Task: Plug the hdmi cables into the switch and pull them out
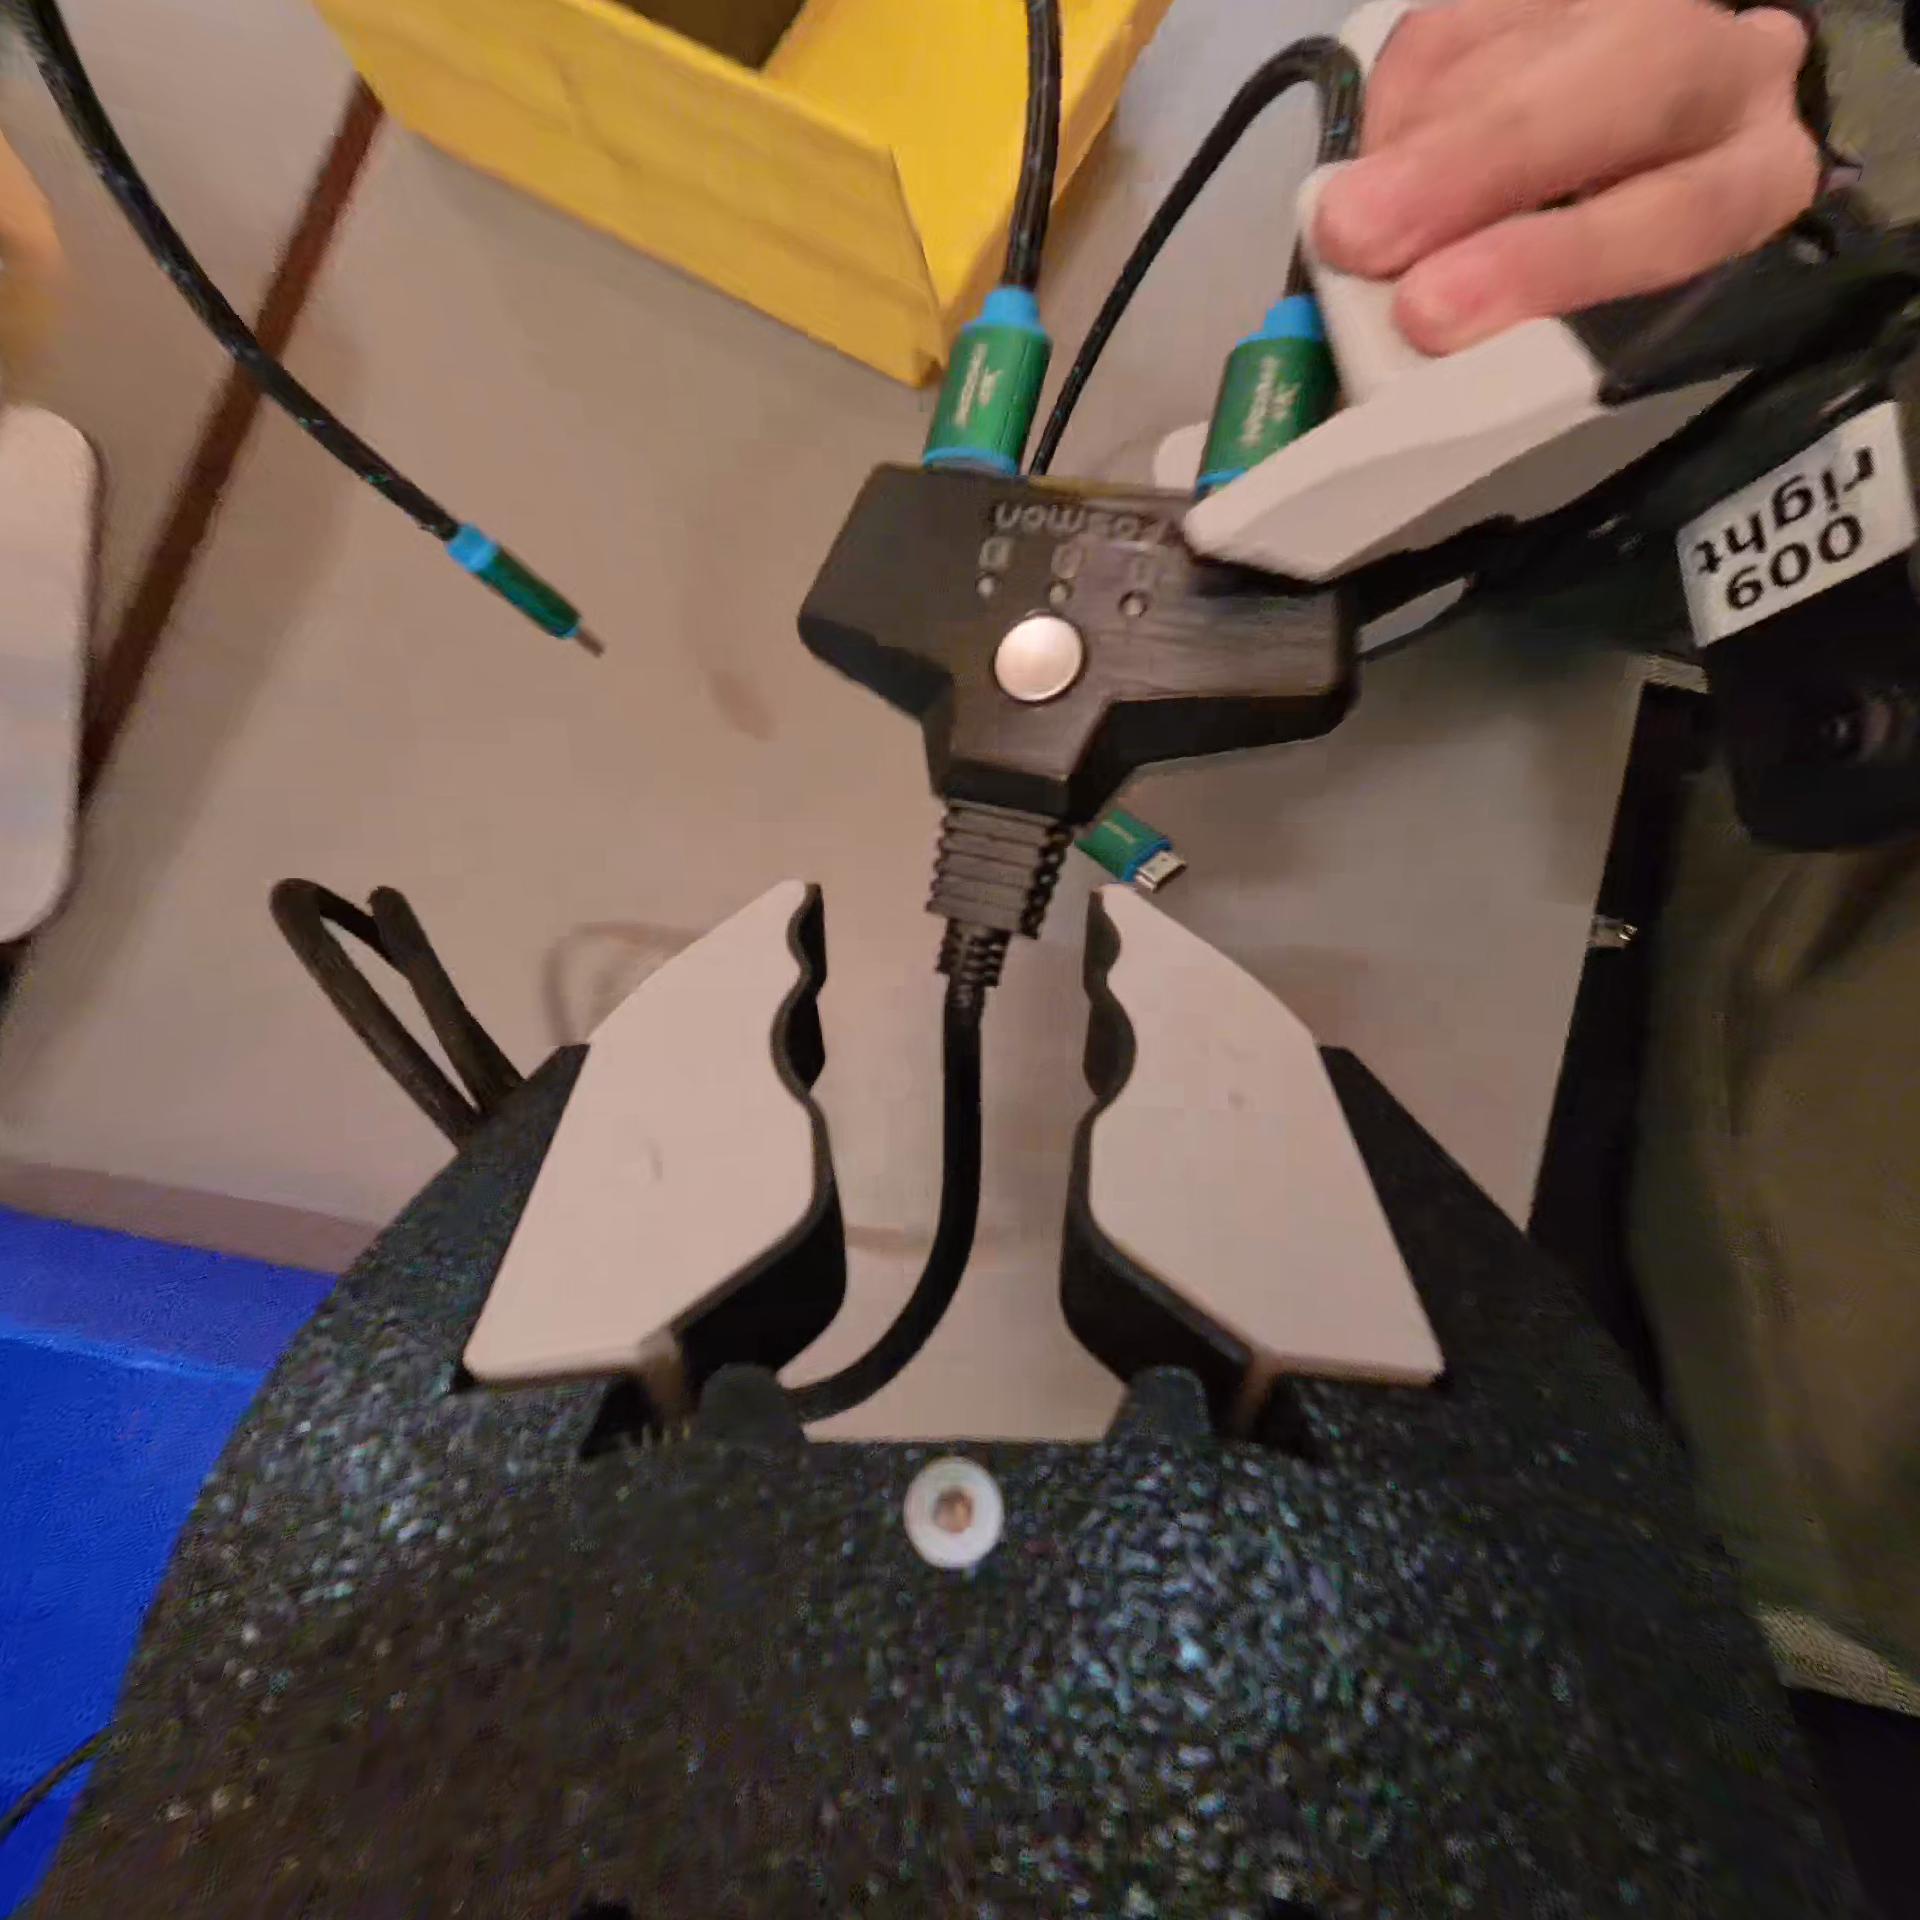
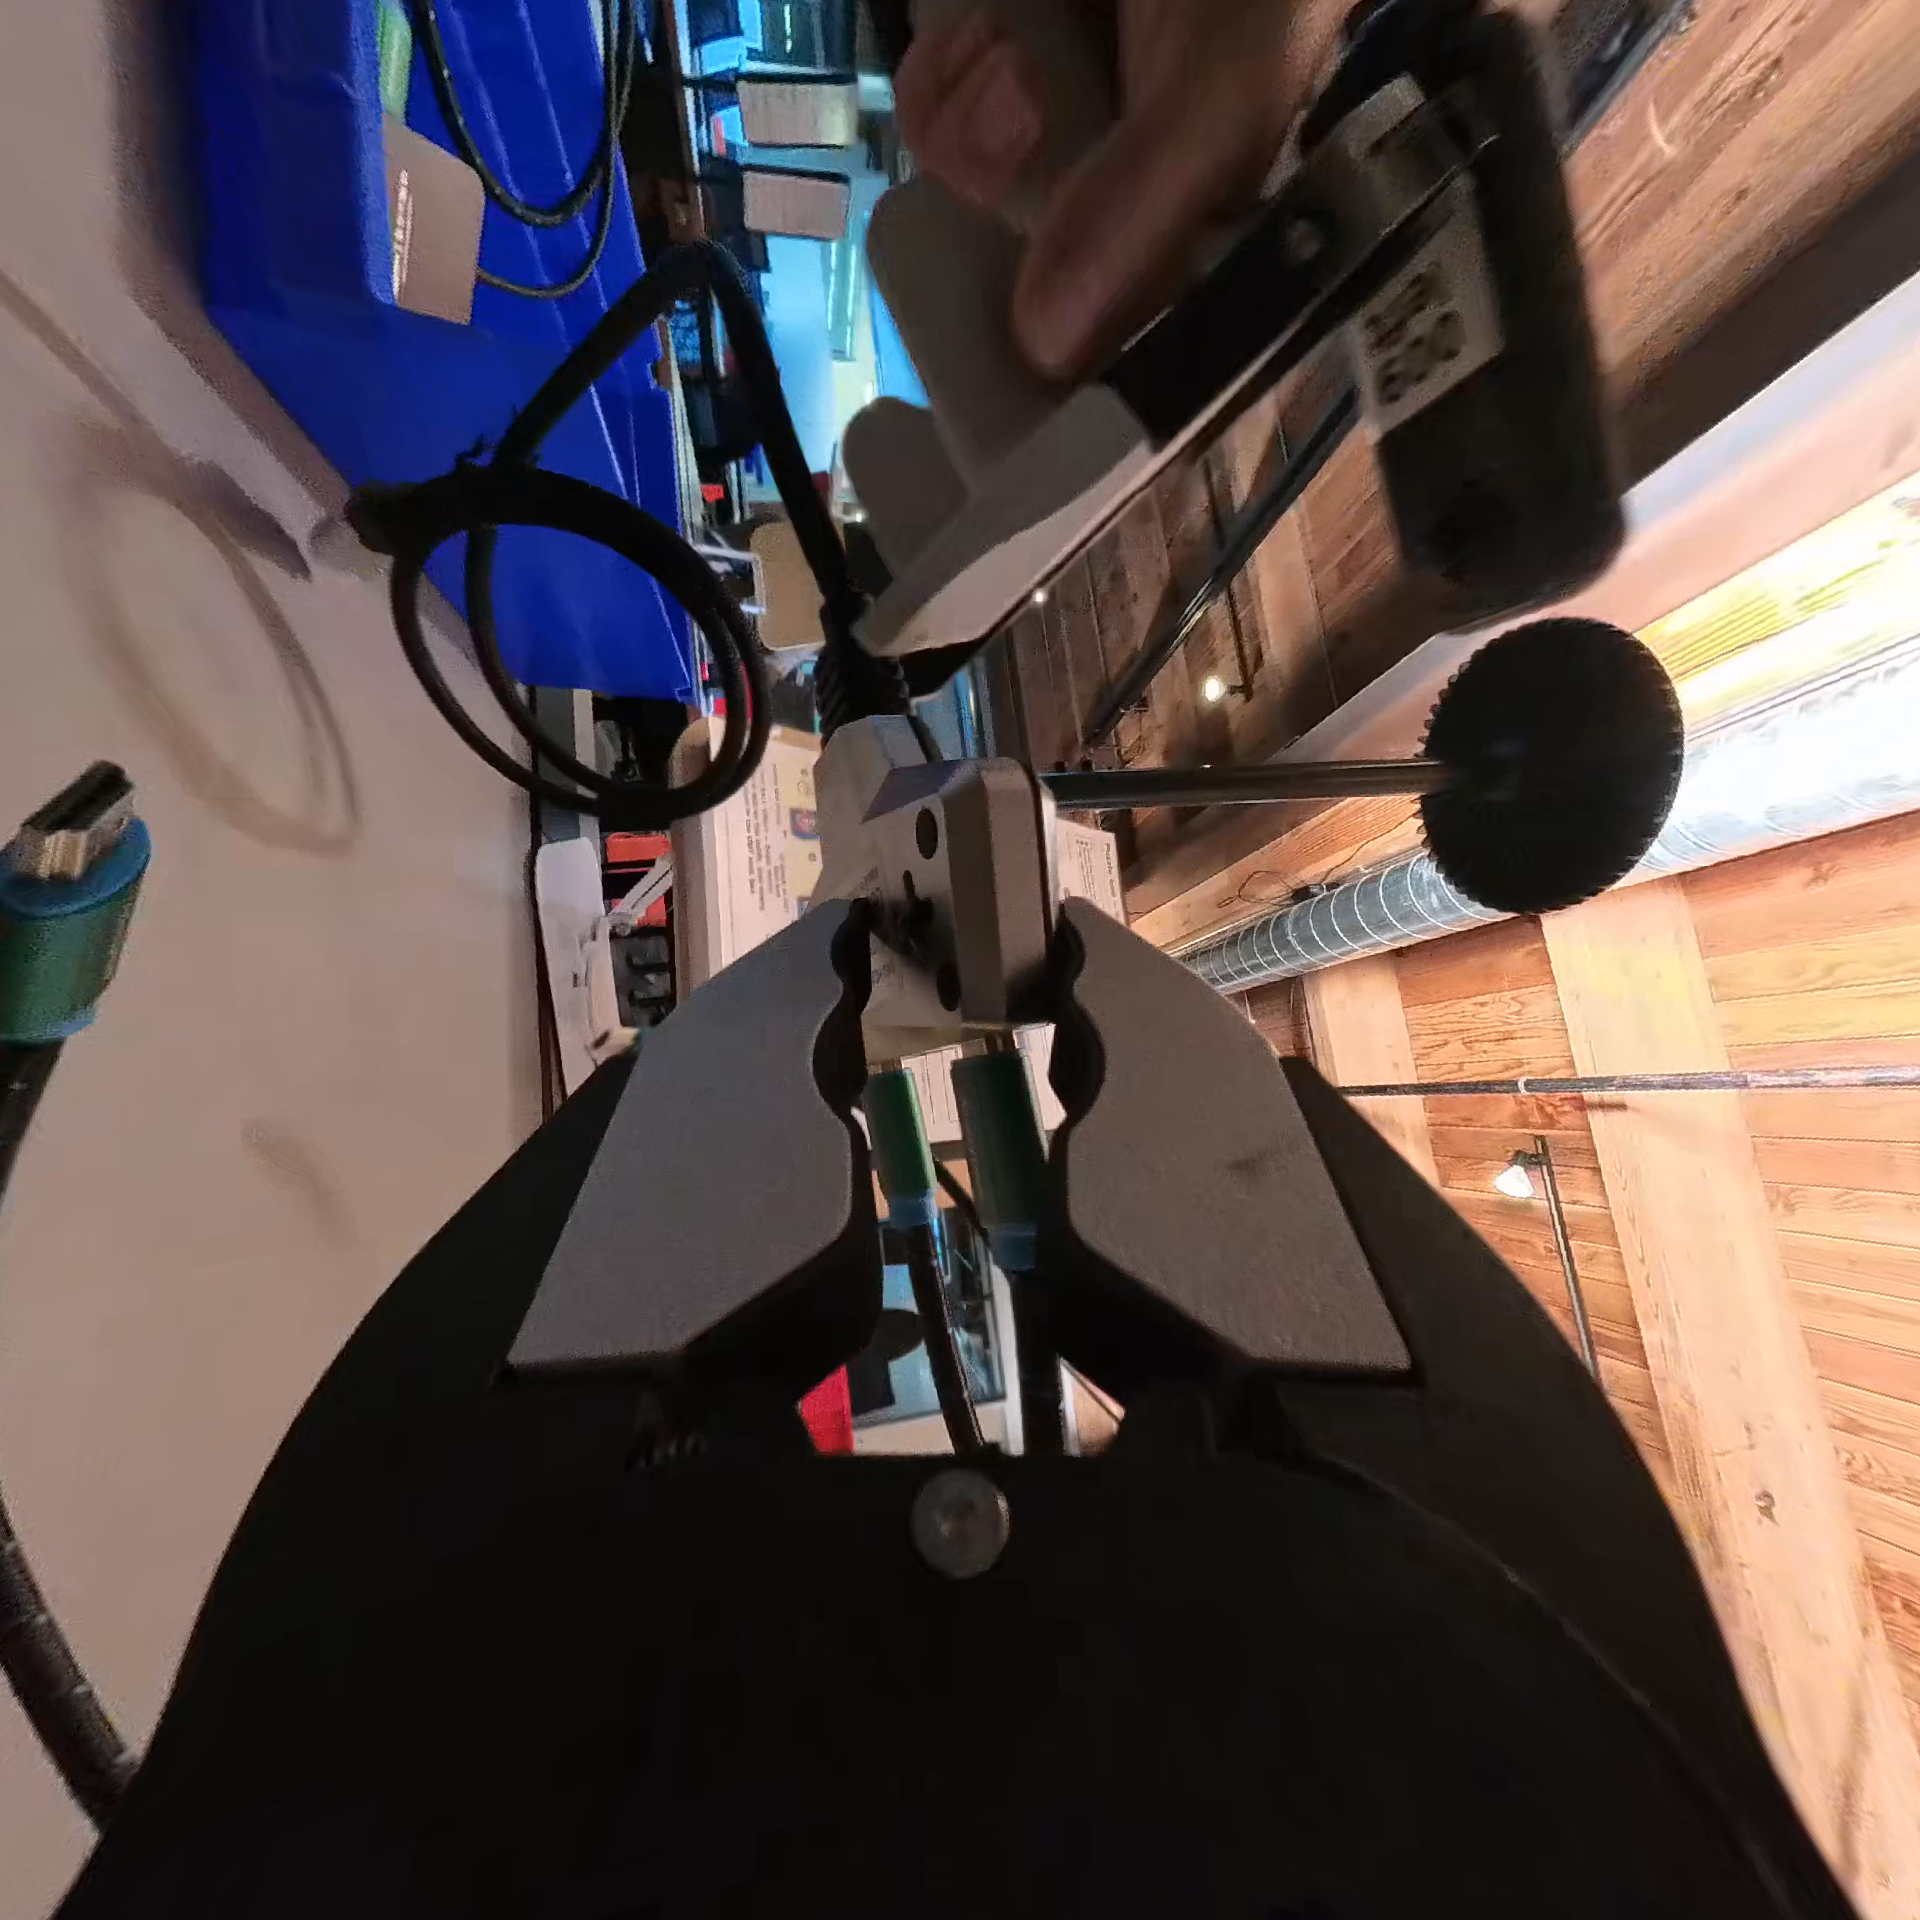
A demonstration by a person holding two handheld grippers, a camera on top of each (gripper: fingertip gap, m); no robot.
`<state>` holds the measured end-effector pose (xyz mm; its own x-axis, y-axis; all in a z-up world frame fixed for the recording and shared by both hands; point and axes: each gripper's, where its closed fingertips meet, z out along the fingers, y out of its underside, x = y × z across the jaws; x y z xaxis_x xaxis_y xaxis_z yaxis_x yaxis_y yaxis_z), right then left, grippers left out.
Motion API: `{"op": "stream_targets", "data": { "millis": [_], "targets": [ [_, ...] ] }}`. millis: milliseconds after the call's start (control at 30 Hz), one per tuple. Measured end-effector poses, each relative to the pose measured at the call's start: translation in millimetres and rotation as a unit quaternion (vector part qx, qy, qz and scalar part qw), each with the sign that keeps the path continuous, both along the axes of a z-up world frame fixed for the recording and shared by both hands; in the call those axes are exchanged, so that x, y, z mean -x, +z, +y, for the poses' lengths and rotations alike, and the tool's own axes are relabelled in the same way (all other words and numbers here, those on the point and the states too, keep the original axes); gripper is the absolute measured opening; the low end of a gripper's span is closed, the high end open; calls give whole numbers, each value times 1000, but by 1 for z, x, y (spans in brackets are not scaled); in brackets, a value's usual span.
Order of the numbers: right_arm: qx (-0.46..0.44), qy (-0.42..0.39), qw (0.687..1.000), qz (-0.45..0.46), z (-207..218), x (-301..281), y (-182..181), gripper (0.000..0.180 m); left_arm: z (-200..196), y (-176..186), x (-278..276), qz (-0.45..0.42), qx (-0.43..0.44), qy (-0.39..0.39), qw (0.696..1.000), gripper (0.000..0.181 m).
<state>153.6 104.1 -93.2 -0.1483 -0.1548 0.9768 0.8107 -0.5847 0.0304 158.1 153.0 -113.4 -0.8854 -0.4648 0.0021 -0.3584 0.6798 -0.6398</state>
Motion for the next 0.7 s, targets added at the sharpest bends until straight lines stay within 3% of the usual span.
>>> {"op": "stream_targets", "data": {
  "millis": [67,200,400,500,567,633,700],
  "targets": [
    [-4,13,1000,-5,2,5,2,32,-5,-5,2,6,23,-21,999,45],
    [2,25,1000,-11,3,7,-2,32,-16,-11,13,48,88,-57,993,24],
    [13,53,994,97,-1,-6,-17,25,-19,-22,-1,-30,128,-39,991,23],
    [24,76,981,174,-7,-5,-22,31,-20,-21,-7,-74,128,-32,988,23],
    [8,101,959,264,-14,-4,-18,44,-20,-19,-12,-104,124,-20,987,22],
    [-5,133,904,405,-23,1,-20,48,-18,-19,-15,-137,112,-10,984,22],
    [-49,153,859,486,-35,0,-9,54,-19,-17,-13,-166,115,-6,979,23]
  ]
}}
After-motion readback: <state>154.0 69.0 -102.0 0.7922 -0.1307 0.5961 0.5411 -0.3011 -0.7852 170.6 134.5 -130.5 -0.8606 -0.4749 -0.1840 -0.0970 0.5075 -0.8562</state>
